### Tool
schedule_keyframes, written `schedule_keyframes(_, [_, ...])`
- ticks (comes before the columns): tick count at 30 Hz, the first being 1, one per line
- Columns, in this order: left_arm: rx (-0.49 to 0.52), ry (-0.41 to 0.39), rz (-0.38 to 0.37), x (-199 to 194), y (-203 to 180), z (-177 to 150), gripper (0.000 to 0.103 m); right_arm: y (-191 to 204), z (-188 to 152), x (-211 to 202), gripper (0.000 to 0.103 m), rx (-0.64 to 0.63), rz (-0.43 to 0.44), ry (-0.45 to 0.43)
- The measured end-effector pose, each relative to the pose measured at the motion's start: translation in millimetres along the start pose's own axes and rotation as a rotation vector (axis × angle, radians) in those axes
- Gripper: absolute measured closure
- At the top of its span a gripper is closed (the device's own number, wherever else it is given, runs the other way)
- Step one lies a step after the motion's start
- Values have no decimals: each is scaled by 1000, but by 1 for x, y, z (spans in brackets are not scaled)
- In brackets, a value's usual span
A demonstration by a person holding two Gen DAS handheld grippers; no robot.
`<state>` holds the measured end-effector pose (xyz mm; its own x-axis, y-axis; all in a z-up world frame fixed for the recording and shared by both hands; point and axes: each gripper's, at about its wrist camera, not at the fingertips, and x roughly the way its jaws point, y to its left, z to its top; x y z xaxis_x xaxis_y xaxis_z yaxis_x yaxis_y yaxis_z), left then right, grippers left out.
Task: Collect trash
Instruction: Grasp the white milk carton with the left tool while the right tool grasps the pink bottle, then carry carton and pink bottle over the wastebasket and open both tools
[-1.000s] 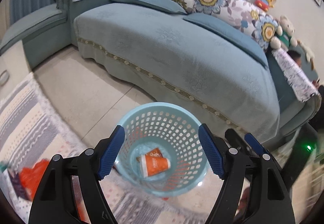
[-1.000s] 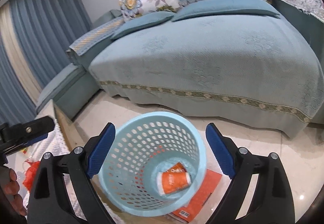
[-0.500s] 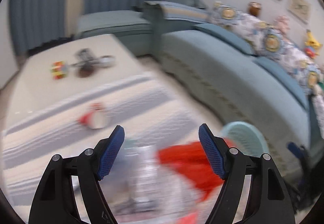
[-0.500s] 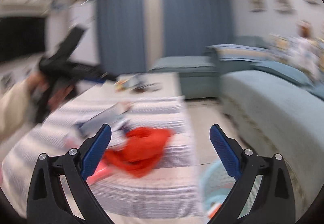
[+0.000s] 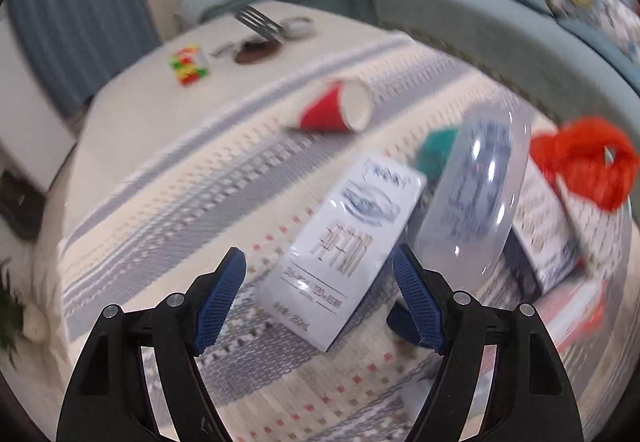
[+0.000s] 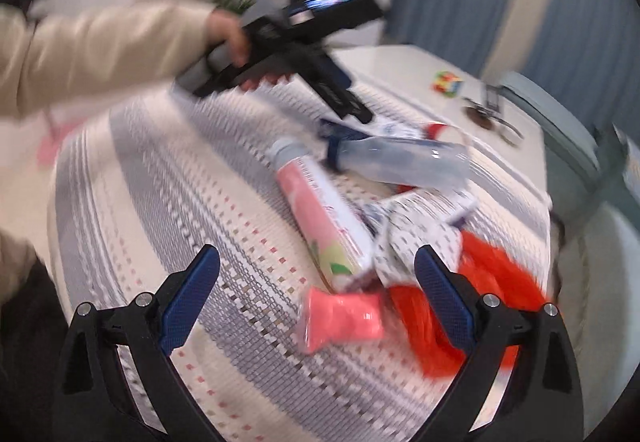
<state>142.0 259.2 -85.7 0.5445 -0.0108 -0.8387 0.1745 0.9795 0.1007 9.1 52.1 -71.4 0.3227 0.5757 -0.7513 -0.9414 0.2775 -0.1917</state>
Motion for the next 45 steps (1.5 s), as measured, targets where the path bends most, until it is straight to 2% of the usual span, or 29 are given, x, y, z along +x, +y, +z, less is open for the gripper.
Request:
schedule_keyframes(4, [82,25,-37,18,-3,0,29,18,25,31,10,-139,24,60])
schedule_keyframes(7, [35,34,-102,23,4,4,28,22,35,59,10,-153,39,59])
schedule_keyframes(10, [10,59,-123,32,11,1,28,24,37,84,10,-166,30,88])
schedule_keyframes(13, [82,64,-101,42,4,-3,26,27,36,103,10,-200,-5,132])
schedule_keyframes(14, [87,39,-110,42,4,-5,28,28,35,108,10,-212,-18,147])
schedule_keyframes(17, [14,13,-92,48,9,-8,30,28,29,123,10,-194,-60,187])
schedule_keyframes(18, [-25,4,-85,50,11,-12,32,23,29,123,11,-119,-22,158])
schedule_keyframes(19, [-79,-14,-109,51,14,-16,35,20,28,130,12,-46,39,172])
schedule_keyframes(21, [-183,-103,-105,46,19,-30,43,20,27,132,21,-17,63,160])
schedule_keyframes(22, [-205,-115,-104,46,20,-33,43,20,27,132,34,-17,78,154])
schedule_keyframes(23, [-221,-126,-99,43,19,-37,44,22,28,130,59,-20,92,149])
schedule_keyframes(27, [-266,-138,-21,36,16,-42,46,34,30,125,58,-70,65,127])
schedule_keyframes(29, [-322,-169,19,24,20,-47,47,32,31,121,58,-59,91,126])
schedule_keyframes(33, [-471,-244,25,-13,37,-58,47,22,35,102,58,-28,92,74])
schedule_keyframes(36, [-520,-307,27,-48,44,-57,47,11,44,81,58,6,63,11])
schedule_keyframes(38, [-544,-355,15,-69,46,-54,47,2,51,57,58,34,41,-67])
schedule_keyframes(42, [-558,-469,-6,-115,37,-32,46,-17,51,-4,58,112,-93,-260])
schedule_keyframes(45, [-545,-535,-41,-142,12,-10,46,-36,35,-47,58,219,-194,-361])
